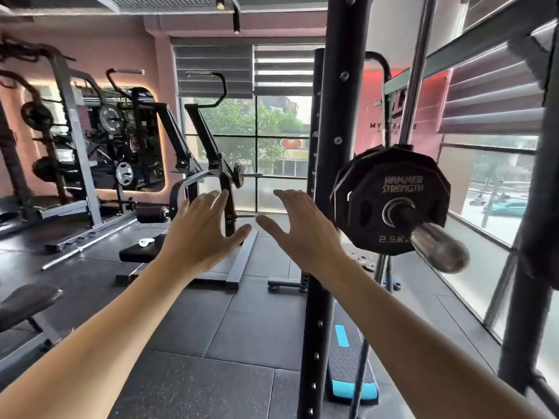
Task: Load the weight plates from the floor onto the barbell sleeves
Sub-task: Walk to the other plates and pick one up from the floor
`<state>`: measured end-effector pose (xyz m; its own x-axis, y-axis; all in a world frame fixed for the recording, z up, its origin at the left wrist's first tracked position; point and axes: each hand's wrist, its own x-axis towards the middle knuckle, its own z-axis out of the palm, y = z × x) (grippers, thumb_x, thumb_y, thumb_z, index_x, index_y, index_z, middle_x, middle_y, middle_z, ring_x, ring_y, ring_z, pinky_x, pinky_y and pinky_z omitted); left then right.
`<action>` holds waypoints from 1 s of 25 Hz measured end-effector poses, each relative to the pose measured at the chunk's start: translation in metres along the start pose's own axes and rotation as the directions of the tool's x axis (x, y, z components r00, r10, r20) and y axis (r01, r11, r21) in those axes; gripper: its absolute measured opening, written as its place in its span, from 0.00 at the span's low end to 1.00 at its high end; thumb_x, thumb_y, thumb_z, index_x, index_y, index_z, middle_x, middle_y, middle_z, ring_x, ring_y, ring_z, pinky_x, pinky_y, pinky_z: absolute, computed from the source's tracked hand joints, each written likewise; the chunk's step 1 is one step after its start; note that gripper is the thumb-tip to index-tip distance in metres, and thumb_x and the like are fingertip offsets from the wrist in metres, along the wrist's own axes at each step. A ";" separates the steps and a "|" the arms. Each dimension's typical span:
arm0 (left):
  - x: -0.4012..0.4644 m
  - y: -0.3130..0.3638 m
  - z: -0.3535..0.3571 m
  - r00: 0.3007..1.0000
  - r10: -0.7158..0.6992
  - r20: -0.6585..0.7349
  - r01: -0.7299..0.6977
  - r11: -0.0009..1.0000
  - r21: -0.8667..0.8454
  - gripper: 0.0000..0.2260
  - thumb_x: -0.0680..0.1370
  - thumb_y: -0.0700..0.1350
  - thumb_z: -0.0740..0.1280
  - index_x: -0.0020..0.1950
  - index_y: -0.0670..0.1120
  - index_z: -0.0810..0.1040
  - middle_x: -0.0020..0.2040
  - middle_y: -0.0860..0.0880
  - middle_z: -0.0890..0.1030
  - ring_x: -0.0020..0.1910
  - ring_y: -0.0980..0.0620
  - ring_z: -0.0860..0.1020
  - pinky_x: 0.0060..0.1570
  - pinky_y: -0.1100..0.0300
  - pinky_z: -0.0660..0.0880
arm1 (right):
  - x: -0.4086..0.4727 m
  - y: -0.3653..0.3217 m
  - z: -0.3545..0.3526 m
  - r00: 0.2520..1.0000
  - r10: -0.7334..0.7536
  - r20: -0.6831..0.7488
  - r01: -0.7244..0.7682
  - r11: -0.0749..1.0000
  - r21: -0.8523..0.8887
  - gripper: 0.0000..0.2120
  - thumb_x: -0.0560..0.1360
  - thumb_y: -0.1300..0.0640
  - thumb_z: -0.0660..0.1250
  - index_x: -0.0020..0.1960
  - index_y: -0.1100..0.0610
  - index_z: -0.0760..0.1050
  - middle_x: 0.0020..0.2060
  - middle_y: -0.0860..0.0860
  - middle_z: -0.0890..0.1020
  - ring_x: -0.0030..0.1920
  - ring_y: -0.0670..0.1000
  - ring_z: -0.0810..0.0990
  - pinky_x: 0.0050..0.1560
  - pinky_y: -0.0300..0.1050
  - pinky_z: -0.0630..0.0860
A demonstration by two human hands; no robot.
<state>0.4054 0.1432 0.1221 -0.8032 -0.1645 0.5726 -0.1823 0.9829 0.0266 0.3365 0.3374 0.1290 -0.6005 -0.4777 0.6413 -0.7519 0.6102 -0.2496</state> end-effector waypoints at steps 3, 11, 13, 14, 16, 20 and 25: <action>-0.004 -0.016 0.013 0.998 -0.062 0.020 0.062 0.998 0.020 0.44 0.75 0.74 0.48 0.81 0.45 0.55 0.80 0.44 0.60 0.79 0.46 0.58 0.78 0.44 0.53 | 0.013 0.016 0.018 0.999 -0.023 0.048 0.022 1.000 0.022 0.35 0.78 0.31 0.54 0.79 0.49 0.59 0.76 0.46 0.64 0.78 0.47 0.58 0.71 0.54 0.64; -0.005 -0.076 0.032 0.983 -0.183 0.032 0.177 0.975 0.131 0.45 0.75 0.75 0.46 0.81 0.44 0.55 0.80 0.44 0.61 0.79 0.46 0.58 0.79 0.45 0.51 | 0.065 0.032 0.095 0.992 -0.089 0.093 0.076 0.989 0.128 0.33 0.79 0.34 0.57 0.77 0.52 0.63 0.74 0.49 0.67 0.75 0.49 0.62 0.70 0.53 0.65; -0.002 -0.088 0.045 0.980 -0.196 0.016 0.191 0.970 0.150 0.46 0.74 0.75 0.44 0.81 0.44 0.56 0.79 0.44 0.62 0.79 0.46 0.59 0.79 0.45 0.51 | 0.076 0.033 0.114 0.990 -0.109 0.093 0.095 0.986 0.138 0.33 0.78 0.33 0.57 0.76 0.53 0.64 0.72 0.49 0.69 0.74 0.50 0.64 0.68 0.54 0.68; 0.001 -0.094 0.053 0.979 -0.203 0.015 0.198 0.967 0.157 0.46 0.74 0.75 0.43 0.81 0.43 0.57 0.79 0.44 0.63 0.79 0.46 0.60 0.78 0.44 0.52 | 0.081 0.034 0.125 0.989 -0.118 0.089 0.104 0.984 0.145 0.34 0.78 0.33 0.57 0.75 0.53 0.65 0.71 0.49 0.70 0.74 0.50 0.65 0.67 0.54 0.69; 0.005 -0.107 0.067 0.975 -0.221 0.029 0.214 0.963 0.166 0.46 0.74 0.75 0.42 0.81 0.44 0.57 0.79 0.44 0.63 0.79 0.46 0.60 0.78 0.44 0.53 | 0.091 0.033 0.146 0.987 -0.129 0.093 0.115 0.983 0.147 0.35 0.76 0.31 0.56 0.74 0.53 0.66 0.69 0.49 0.72 0.72 0.50 0.67 0.64 0.53 0.71; 0.024 -0.141 0.089 0.970 -0.240 0.042 0.229 0.956 0.181 0.46 0.73 0.75 0.42 0.81 0.45 0.56 0.79 0.44 0.63 0.79 0.47 0.60 0.78 0.44 0.54 | 0.118 0.034 0.183 0.991 -0.102 0.087 0.086 0.982 0.165 0.35 0.75 0.30 0.56 0.75 0.51 0.66 0.70 0.47 0.71 0.71 0.49 0.68 0.60 0.50 0.72; 0.072 -0.202 0.119 0.974 -0.227 0.029 0.217 0.957 0.192 0.47 0.73 0.75 0.42 0.81 0.44 0.57 0.79 0.44 0.64 0.79 0.46 0.60 0.78 0.44 0.54 | 0.167 0.032 0.240 0.994 -0.079 0.075 0.069 0.989 0.131 0.35 0.75 0.30 0.56 0.74 0.50 0.66 0.71 0.46 0.71 0.72 0.48 0.66 0.60 0.50 0.71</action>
<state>0.3167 -0.0776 0.0602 -0.7568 -0.3855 0.5279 -0.4578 0.8890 -0.0070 0.1469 0.1252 0.0539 -0.5576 -0.5705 0.6030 -0.8208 0.4877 -0.2975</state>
